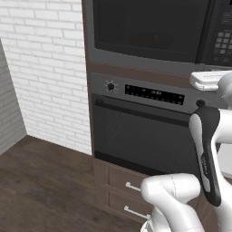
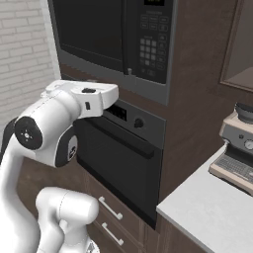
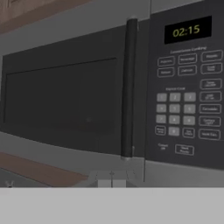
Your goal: Pick the mushroom from the sink and place it in the bowl. Then pick the bowl and place it in the microwave. Then close the microwave door and press the start button.
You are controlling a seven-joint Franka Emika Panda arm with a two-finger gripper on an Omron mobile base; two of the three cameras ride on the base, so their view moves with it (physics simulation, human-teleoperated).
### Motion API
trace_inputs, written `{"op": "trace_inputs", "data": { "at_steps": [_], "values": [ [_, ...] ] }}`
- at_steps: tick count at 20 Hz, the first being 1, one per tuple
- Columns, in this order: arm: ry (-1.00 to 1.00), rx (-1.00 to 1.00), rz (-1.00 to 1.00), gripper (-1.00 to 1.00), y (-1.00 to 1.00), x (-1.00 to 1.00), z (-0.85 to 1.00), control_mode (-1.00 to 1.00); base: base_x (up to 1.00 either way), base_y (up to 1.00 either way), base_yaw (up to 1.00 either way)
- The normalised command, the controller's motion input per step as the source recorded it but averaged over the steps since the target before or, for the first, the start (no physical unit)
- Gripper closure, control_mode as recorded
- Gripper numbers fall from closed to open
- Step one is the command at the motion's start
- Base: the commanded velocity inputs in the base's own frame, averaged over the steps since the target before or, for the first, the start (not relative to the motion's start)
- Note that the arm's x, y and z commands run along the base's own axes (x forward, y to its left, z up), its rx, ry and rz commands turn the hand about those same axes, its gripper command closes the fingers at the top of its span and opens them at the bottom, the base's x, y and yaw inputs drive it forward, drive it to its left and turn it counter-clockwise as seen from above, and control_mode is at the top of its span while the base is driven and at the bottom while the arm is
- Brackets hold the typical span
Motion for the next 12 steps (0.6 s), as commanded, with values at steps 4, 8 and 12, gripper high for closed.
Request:
{"op": "trace_inputs", "data": {
  "at_steps": [4,8,12],
  "values": [
    [0.01,0.04,-0.10,1.00,-0.24,0.00,0.03,-1.00,0.00,0.00,0.00],
    [0.00,0.05,-0.13,1.00,-0.32,0.00,0.03,-1.00,0.00,0.00,0.00],
    [0.00,0.06,-0.14,1.00,-0.29,0.00,0.01,-1.00,0.00,0.00,0.00]
  ]
}}
